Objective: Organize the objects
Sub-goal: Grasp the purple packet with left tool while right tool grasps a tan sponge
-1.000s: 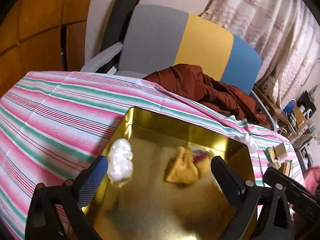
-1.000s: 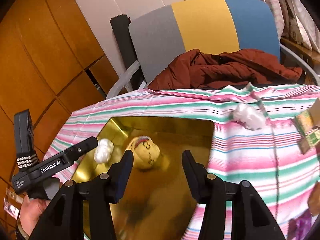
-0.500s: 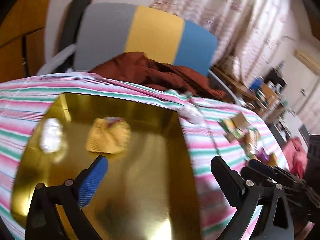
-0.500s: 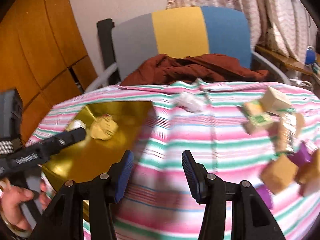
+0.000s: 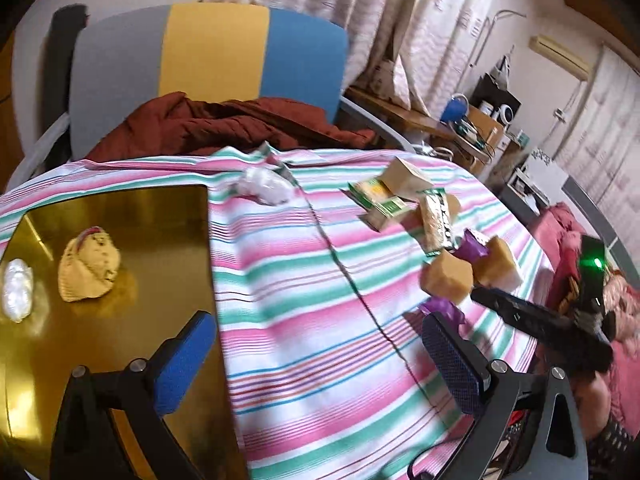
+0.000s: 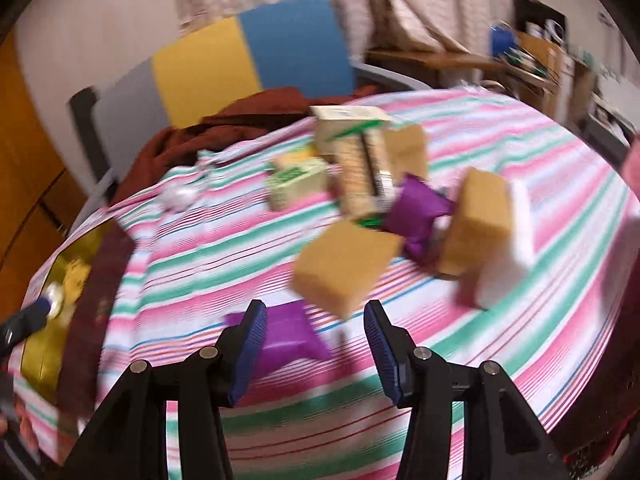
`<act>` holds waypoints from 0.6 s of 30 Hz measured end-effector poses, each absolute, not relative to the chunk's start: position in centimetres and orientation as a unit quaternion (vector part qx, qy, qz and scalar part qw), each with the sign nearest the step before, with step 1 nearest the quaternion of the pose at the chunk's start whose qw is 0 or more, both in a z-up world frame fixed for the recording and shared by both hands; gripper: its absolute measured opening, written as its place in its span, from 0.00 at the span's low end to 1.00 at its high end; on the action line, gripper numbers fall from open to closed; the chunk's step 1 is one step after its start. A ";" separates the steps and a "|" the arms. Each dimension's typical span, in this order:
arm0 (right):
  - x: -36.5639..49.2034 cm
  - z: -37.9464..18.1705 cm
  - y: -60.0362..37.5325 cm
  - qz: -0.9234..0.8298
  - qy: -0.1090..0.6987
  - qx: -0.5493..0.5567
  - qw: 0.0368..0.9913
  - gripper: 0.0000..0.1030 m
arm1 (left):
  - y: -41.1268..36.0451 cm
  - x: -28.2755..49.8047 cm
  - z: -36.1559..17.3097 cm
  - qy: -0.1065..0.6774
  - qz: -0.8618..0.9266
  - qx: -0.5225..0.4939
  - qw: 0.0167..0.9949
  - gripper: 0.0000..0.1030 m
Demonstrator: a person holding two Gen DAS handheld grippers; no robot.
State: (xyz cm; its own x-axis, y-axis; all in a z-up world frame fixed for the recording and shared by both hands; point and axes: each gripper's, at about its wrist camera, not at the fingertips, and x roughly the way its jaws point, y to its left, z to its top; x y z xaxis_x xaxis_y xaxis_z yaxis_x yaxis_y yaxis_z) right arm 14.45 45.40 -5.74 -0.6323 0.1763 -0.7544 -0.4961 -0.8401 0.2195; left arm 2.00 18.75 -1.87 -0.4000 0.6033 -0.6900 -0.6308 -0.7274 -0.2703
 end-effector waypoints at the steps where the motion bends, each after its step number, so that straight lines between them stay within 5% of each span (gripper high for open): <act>1: 14.2 -5.8 45.8 0.878 0.213 -0.383 0.194 0.50 | 19.1 2.2 -2.0 0.020 0.835 -0.407 0.369 1.00; 3: 13.1 -6.0 46.4 0.875 0.219 -0.387 0.189 0.60 | 19.5 2.5 -2.2 0.023 0.834 -0.408 0.371 1.00; 10: 9.0 -7.7 46.9 0.857 0.178 -0.424 0.231 0.63 | 21.0 3.0 -2.5 0.045 0.831 -0.412 0.370 1.00; 18: 11.5 -8.9 48.0 0.870 0.211 -0.407 0.181 0.55 | 24.2 3.2 -2.5 0.085 0.819 -0.407 0.395 1.00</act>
